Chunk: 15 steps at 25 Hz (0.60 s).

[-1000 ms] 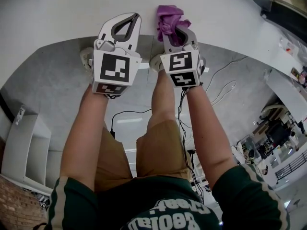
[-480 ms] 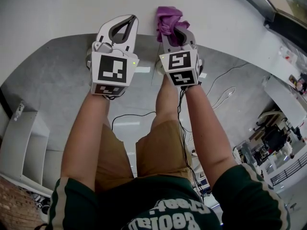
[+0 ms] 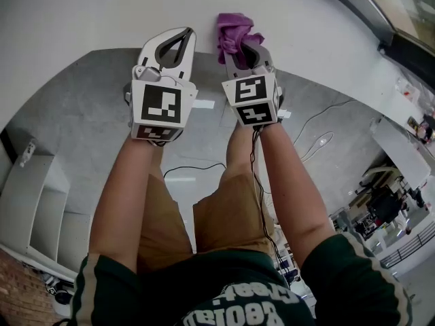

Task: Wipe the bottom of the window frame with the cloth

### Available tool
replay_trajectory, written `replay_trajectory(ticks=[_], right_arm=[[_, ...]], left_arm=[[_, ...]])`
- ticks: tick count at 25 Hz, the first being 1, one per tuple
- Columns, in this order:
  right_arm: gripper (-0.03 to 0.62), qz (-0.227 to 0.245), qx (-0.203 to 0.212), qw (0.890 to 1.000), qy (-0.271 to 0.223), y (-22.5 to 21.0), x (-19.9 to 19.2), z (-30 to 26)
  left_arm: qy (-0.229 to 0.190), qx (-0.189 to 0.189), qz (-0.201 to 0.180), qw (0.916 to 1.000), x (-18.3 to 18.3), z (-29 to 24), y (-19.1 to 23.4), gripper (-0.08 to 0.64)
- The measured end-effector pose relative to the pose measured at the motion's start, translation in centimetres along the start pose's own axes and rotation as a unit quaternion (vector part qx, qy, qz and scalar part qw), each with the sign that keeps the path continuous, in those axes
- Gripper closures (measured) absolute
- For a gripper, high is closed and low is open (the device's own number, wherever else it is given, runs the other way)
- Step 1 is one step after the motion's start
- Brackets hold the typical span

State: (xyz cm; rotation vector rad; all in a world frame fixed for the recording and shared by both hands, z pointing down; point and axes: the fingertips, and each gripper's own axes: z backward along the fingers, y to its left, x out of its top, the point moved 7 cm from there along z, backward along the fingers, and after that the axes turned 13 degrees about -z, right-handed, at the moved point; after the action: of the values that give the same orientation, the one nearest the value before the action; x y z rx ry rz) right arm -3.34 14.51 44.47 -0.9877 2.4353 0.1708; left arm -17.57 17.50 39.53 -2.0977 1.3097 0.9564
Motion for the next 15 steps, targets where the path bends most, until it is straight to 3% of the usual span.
replay_trajectory(ticks=[15], right_arm=[[0.514, 0.027, 0.057, 0.998, -0.020, 7.1, 4.4, -3.1]], left_arm=[[0.010, 0.041, 0.021, 0.9989, -2.3, 3.5, 4.6, 0.552]])
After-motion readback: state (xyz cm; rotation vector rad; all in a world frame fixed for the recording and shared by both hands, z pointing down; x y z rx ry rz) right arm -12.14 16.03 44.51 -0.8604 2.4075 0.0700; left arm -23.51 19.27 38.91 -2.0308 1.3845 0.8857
